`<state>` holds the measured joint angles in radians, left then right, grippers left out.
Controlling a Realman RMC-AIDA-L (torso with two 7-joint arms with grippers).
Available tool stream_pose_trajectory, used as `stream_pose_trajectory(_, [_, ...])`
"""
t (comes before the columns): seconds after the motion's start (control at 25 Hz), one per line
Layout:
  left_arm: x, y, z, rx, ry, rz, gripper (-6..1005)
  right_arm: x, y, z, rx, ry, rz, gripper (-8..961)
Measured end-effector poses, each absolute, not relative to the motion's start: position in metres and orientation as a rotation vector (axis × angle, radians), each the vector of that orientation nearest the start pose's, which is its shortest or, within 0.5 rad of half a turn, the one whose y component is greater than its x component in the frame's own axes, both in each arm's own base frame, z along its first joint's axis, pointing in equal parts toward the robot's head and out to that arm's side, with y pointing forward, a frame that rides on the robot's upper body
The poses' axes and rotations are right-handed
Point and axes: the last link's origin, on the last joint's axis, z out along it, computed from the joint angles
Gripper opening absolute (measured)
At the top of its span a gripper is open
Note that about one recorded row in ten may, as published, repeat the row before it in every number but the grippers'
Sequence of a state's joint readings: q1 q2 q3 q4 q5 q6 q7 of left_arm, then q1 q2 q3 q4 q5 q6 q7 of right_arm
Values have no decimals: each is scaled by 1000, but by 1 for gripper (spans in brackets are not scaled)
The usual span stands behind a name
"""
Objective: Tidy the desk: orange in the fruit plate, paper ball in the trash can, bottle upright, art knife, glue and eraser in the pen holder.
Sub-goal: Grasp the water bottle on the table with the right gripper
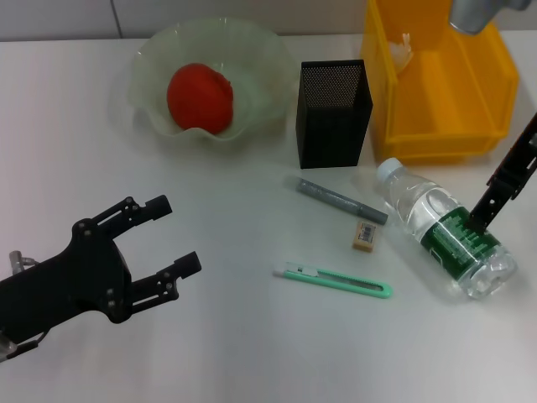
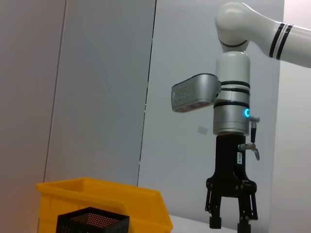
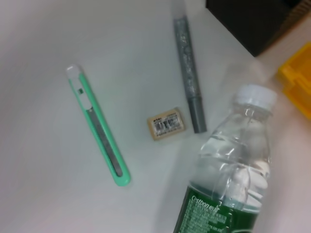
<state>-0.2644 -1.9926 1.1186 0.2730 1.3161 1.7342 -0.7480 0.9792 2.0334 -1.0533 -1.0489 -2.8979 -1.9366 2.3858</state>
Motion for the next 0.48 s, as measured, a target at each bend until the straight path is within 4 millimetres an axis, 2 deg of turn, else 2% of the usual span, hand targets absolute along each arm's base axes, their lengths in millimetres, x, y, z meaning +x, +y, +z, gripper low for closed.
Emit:
stream_pose_trajectory(0.24, [-305, 225, -12, -2492, -355, -1116, 813, 158, 376, 39, -2484, 1272, -952, 811])
stream_pose_trajectory(0.48, [-305, 226, -11, -2490, -351, -1116, 813, 155, 377, 38, -2445, 1305, -935, 811])
